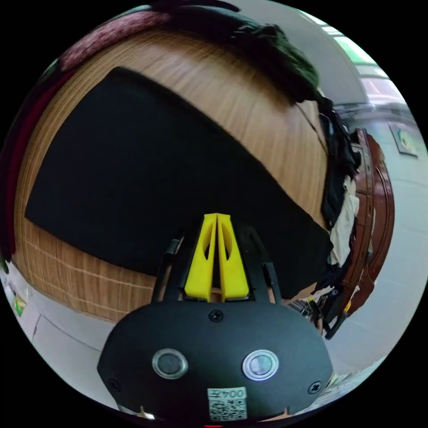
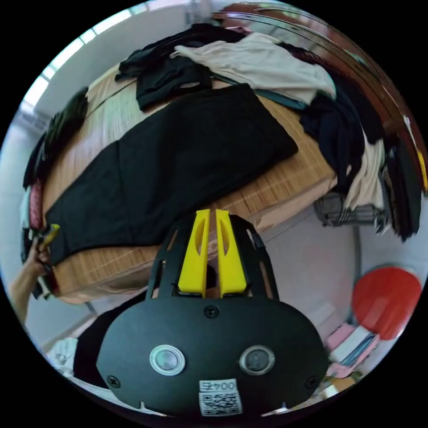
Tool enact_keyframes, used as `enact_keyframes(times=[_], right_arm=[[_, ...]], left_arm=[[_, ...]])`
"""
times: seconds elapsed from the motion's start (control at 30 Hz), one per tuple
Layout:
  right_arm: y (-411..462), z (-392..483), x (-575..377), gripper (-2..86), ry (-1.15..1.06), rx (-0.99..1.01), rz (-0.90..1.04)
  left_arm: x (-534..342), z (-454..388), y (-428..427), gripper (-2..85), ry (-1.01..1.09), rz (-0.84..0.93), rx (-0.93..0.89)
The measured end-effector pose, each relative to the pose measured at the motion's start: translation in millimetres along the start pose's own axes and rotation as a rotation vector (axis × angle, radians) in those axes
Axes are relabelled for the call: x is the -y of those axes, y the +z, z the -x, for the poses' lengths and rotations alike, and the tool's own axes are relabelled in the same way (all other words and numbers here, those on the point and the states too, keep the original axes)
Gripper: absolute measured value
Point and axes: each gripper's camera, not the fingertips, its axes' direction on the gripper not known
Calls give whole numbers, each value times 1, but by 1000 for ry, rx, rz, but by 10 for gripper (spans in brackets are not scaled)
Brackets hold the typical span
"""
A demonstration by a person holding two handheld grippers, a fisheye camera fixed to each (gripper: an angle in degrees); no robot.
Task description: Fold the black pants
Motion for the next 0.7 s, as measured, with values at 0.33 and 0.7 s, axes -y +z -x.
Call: enact_keyframes(times=[0.33, 0.7], right_arm=[[36, 27, 47, -7, -337, -305, 20], [6, -29, 63, 12, -410, -199, 26]], left_arm=[[-21, -174, 141, 5, 531, 146, -38], [-96, -209, 273, 2, 1069, 58, 473]])
